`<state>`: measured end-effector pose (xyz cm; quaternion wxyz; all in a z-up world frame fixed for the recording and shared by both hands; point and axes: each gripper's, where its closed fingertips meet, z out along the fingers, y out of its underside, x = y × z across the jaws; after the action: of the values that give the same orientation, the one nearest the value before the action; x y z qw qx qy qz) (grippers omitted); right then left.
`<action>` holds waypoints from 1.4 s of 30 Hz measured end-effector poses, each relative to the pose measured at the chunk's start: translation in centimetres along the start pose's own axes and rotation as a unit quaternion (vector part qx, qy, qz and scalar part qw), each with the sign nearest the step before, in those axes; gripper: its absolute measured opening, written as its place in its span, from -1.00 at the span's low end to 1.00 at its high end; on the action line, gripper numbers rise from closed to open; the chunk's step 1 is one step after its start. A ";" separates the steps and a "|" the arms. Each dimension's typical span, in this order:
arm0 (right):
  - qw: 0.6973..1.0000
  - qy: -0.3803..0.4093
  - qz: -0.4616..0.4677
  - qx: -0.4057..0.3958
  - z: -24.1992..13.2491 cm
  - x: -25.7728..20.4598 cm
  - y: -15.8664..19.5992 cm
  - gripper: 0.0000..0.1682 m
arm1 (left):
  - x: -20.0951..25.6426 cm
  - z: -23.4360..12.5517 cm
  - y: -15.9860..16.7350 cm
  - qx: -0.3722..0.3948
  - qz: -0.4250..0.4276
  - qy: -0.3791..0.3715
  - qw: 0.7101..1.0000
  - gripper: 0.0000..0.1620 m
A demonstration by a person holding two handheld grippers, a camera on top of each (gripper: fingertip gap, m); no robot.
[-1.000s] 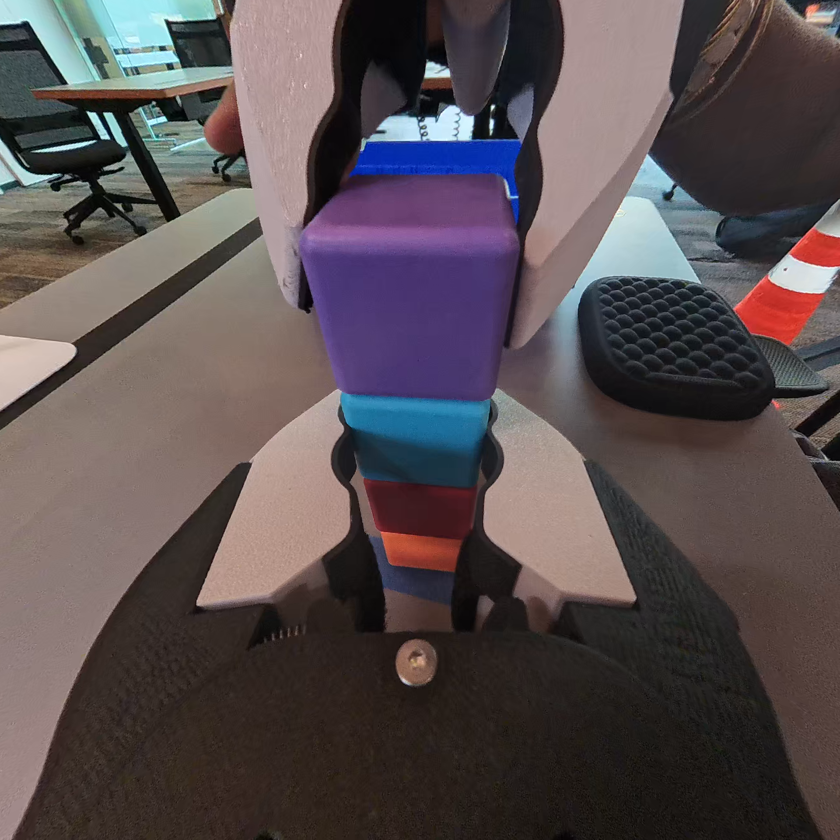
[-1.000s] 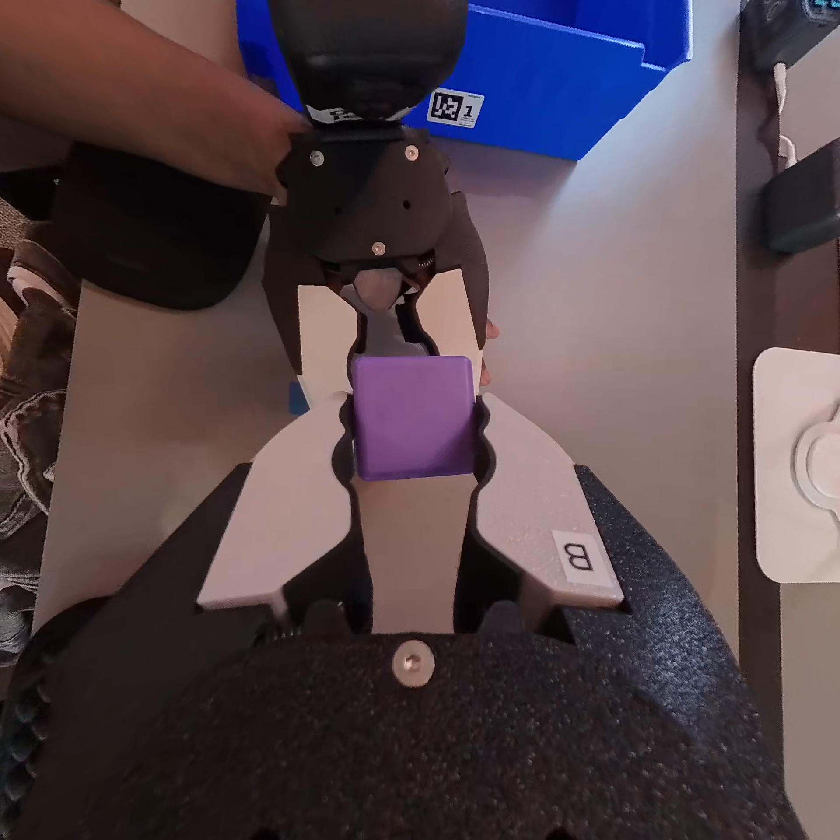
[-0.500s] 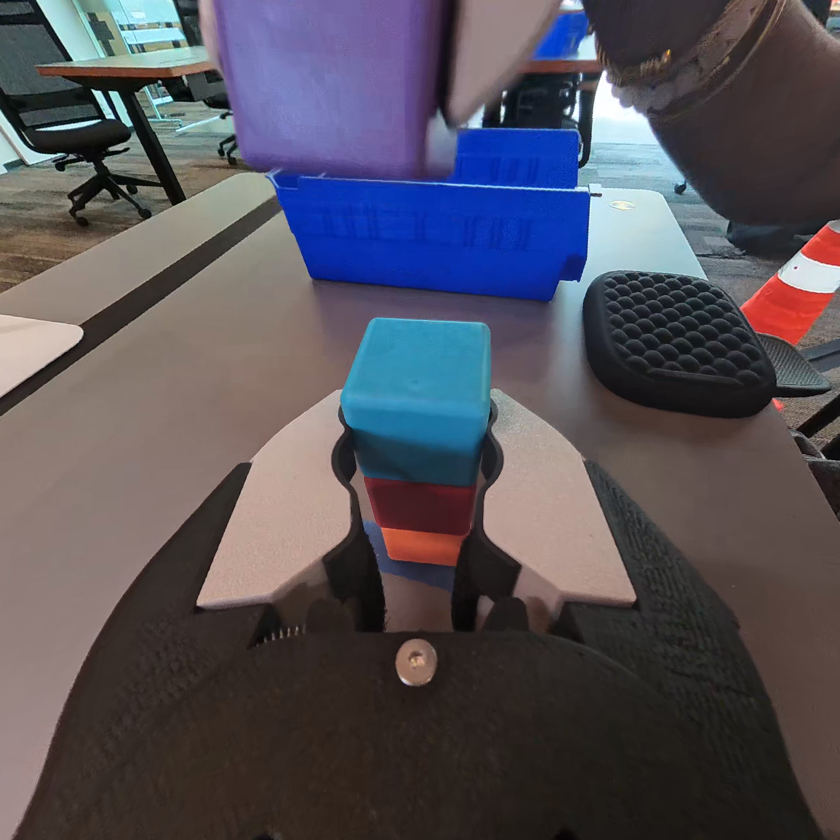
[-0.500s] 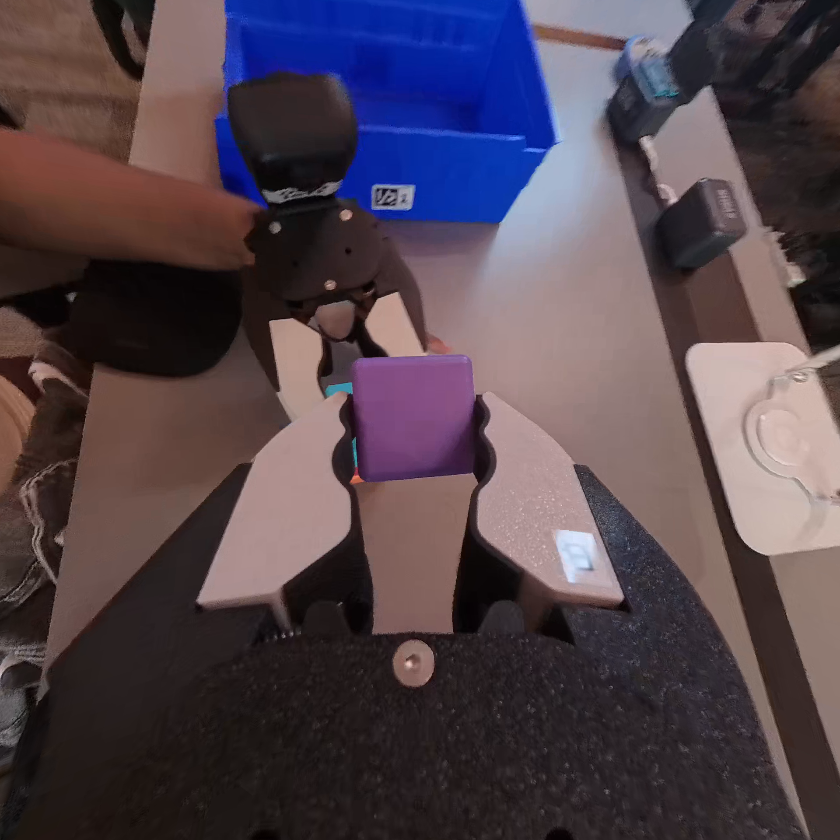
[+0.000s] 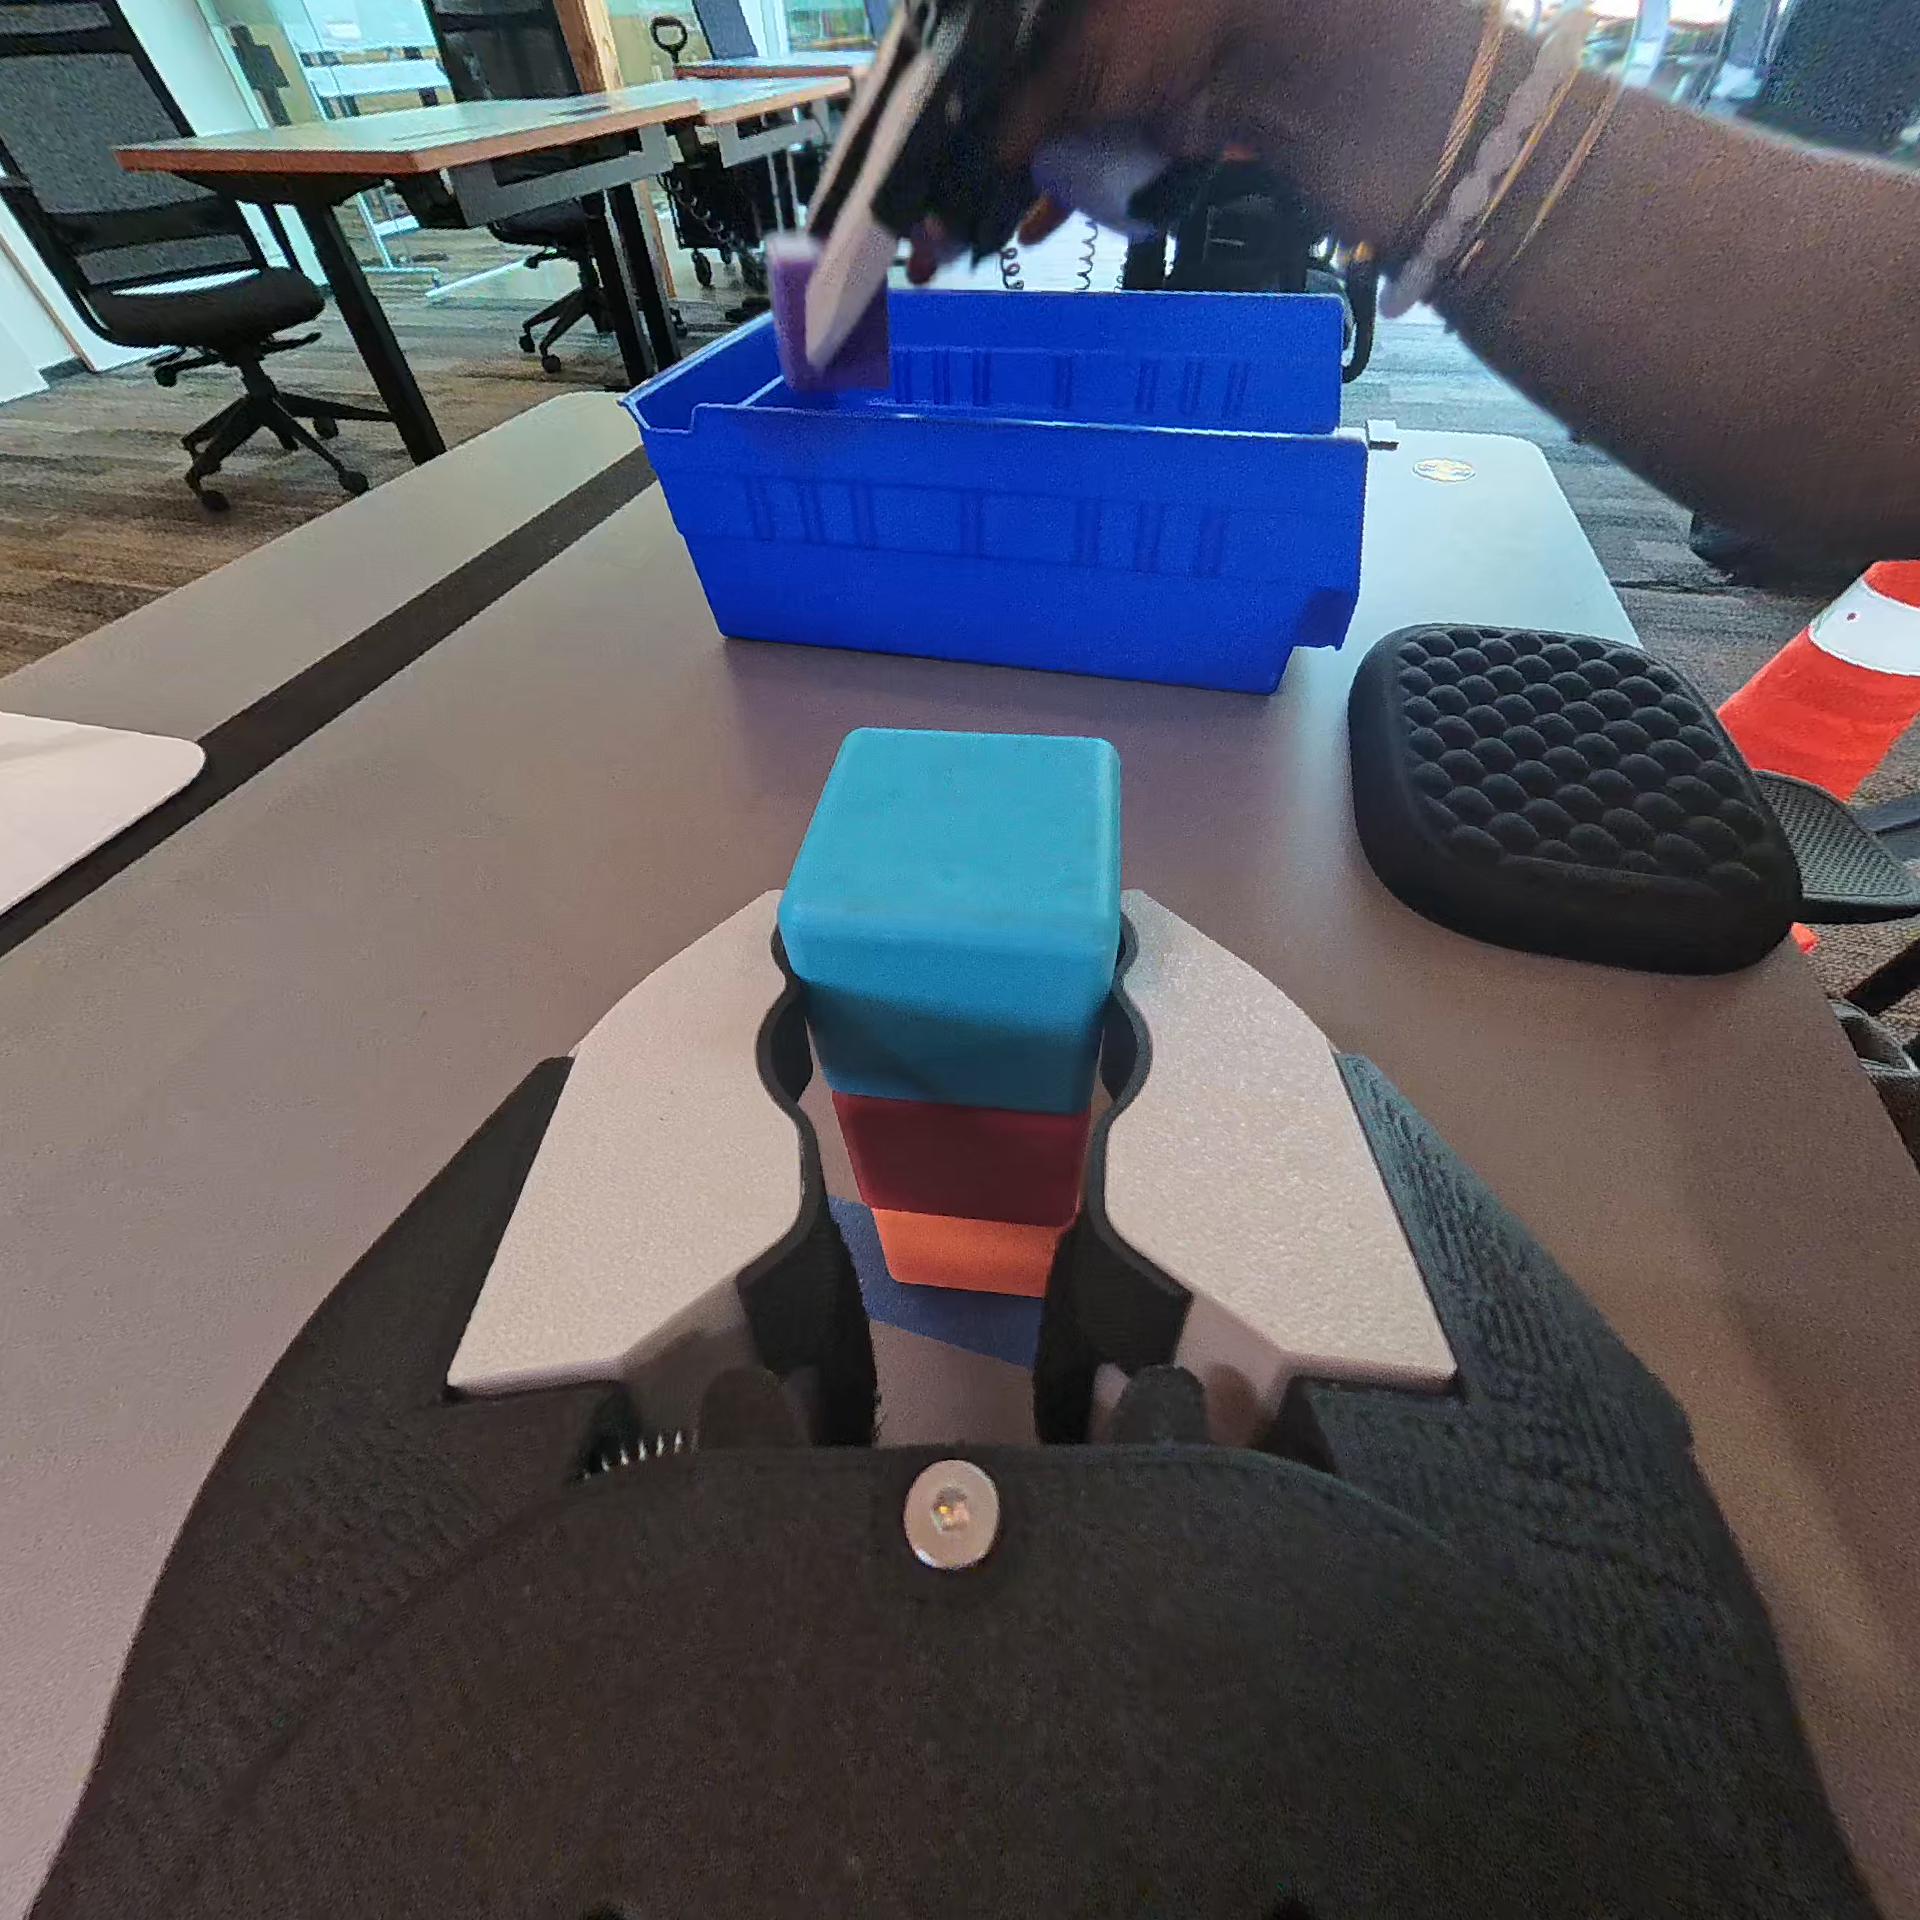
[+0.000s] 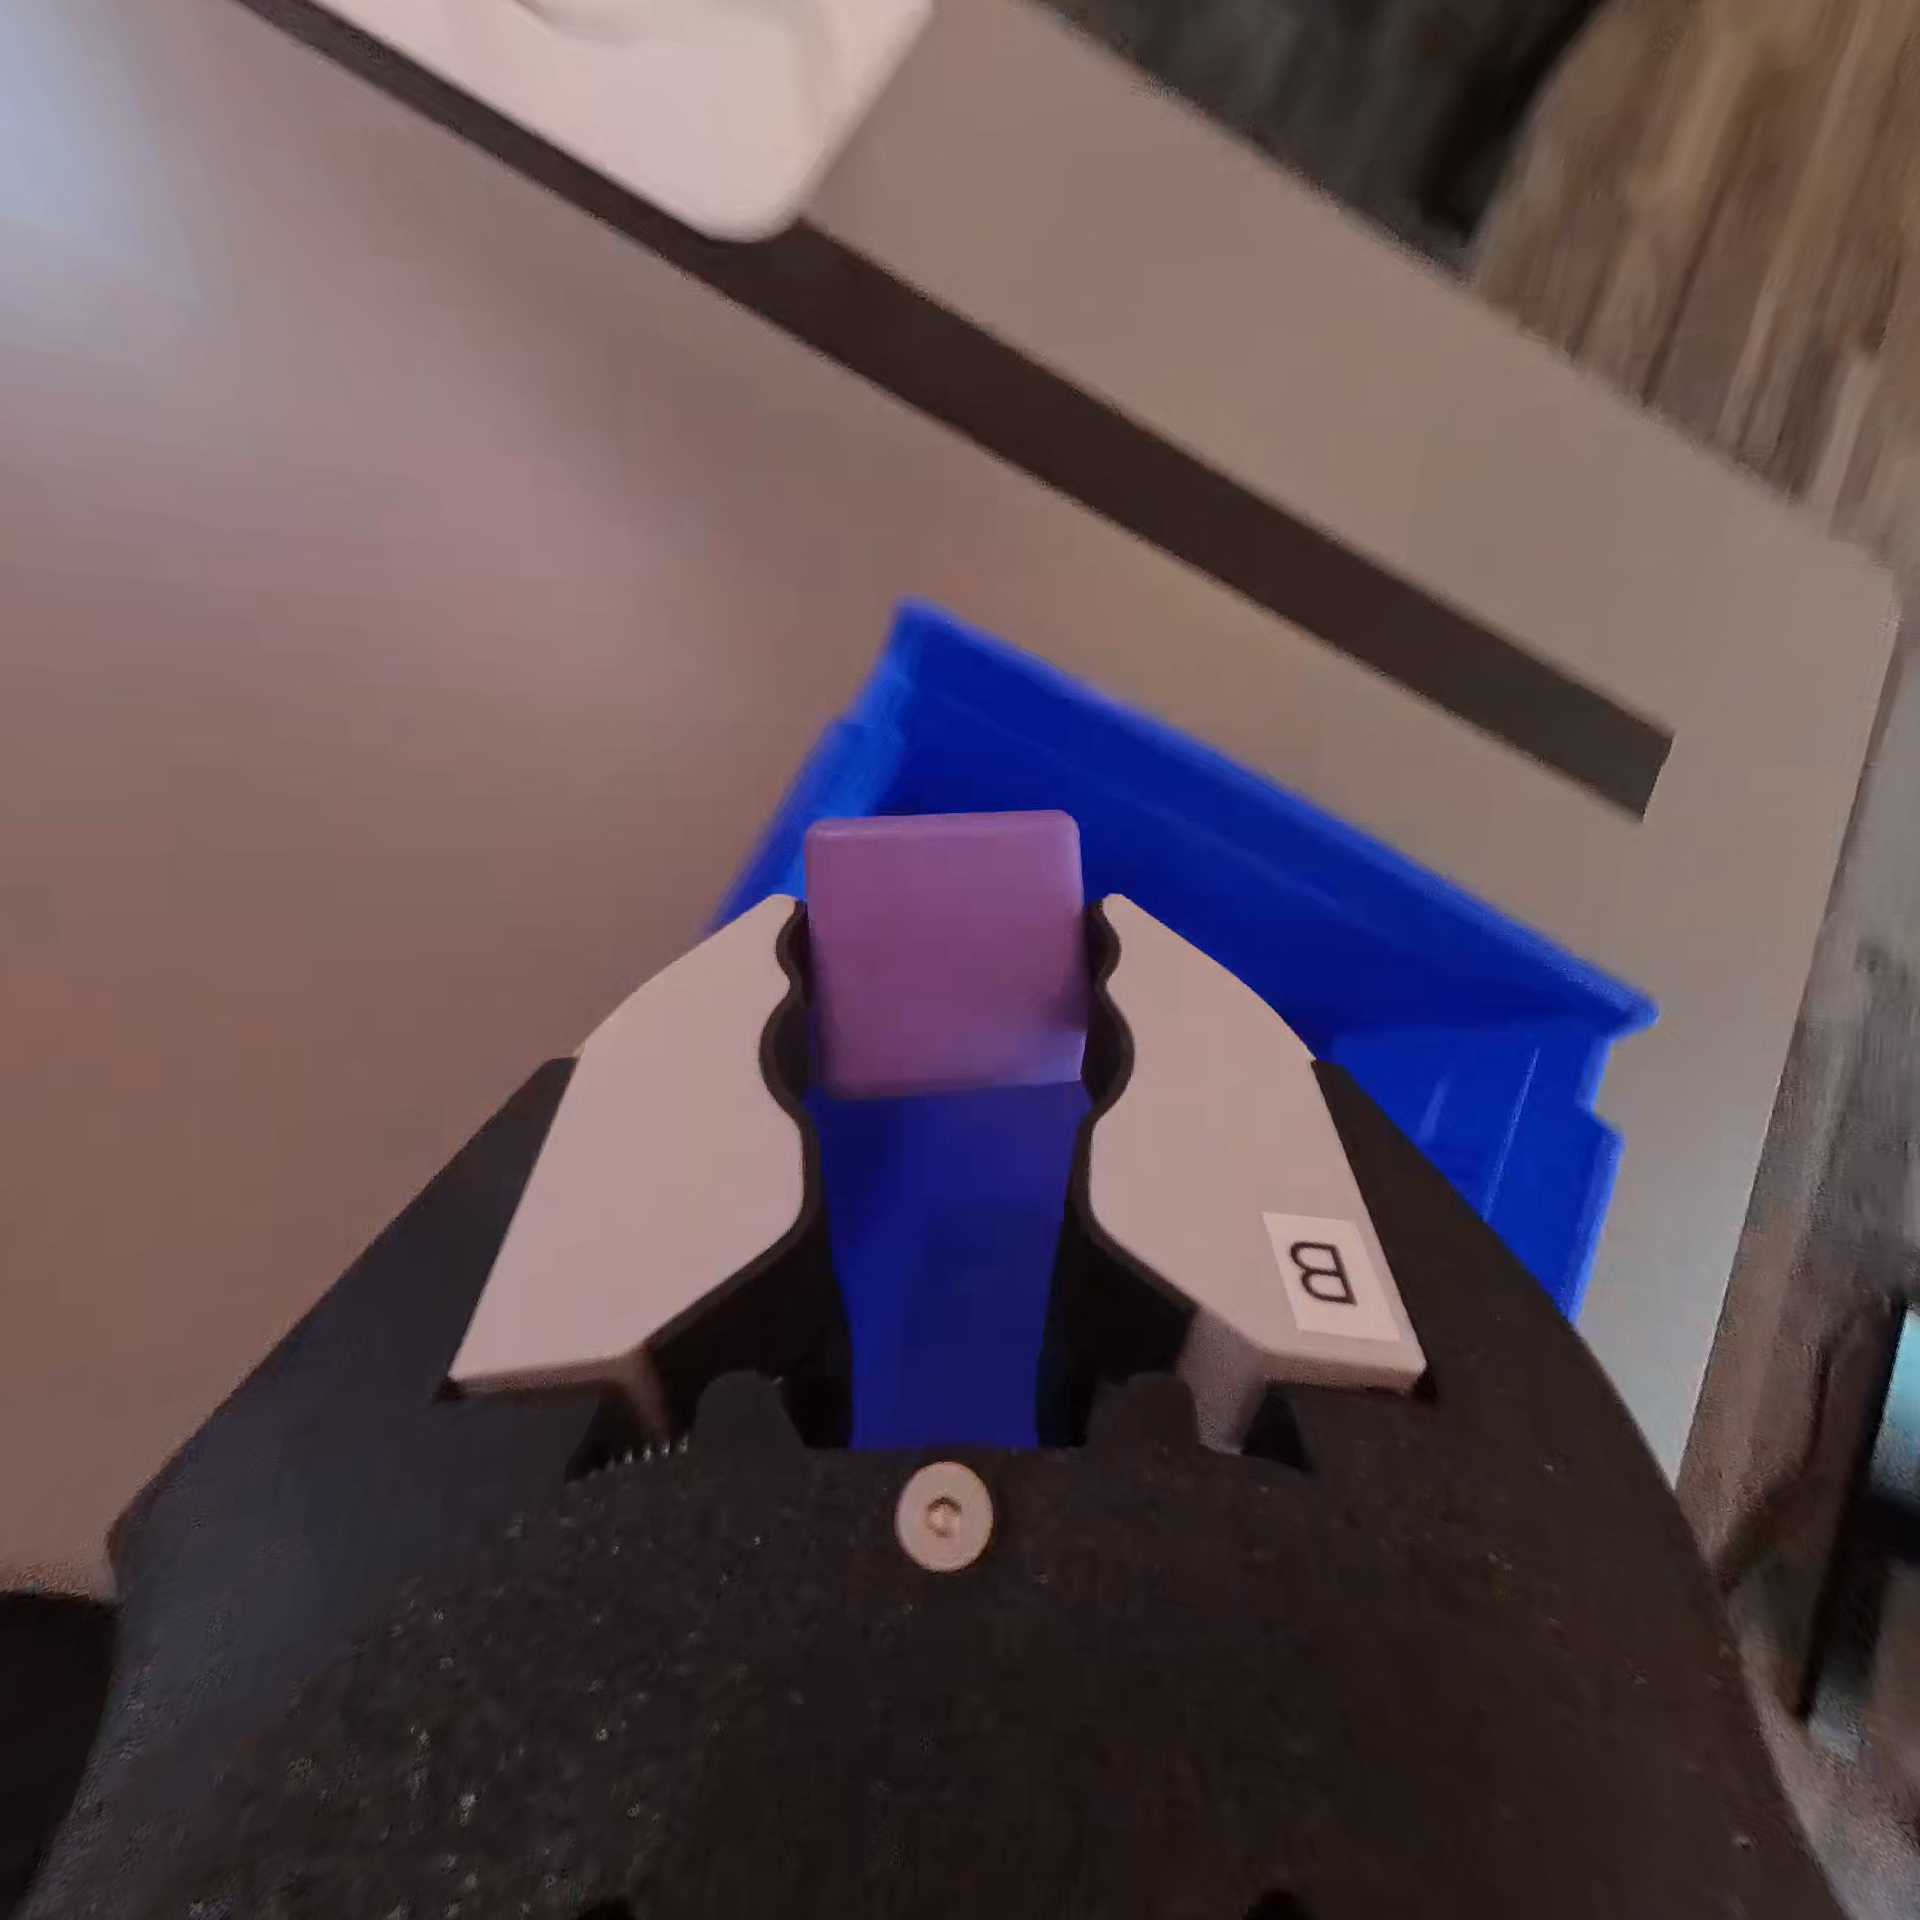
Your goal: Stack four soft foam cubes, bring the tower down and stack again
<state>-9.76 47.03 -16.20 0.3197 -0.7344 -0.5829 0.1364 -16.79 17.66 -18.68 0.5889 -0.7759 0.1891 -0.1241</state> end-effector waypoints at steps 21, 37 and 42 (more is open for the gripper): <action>0.996 0.034 0.059 0.052 1.5 3.1 1.0 -0.11 | 0.2 0.0 1.3 -0.015 -0.002 -0.002 1.000 -0.11; 0.798 -0.434 -0.410 0.081 -5.0 -33.0 -2.4 -0.16 | 0.0 1.0 3.0 -0.025 0.011 -0.017 0.999 -0.29; 0.799 -0.412 -0.430 0.076 -3.8 -33.3 -2.2 -0.42 | 0.1 0.9 3.0 -0.024 0.011 -0.012 1.000 -0.32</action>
<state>-18.71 14.65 -17.62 0.1299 -0.2555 -0.9035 0.3187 -16.80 17.65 -21.84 0.5734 -0.7893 0.1937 -0.1037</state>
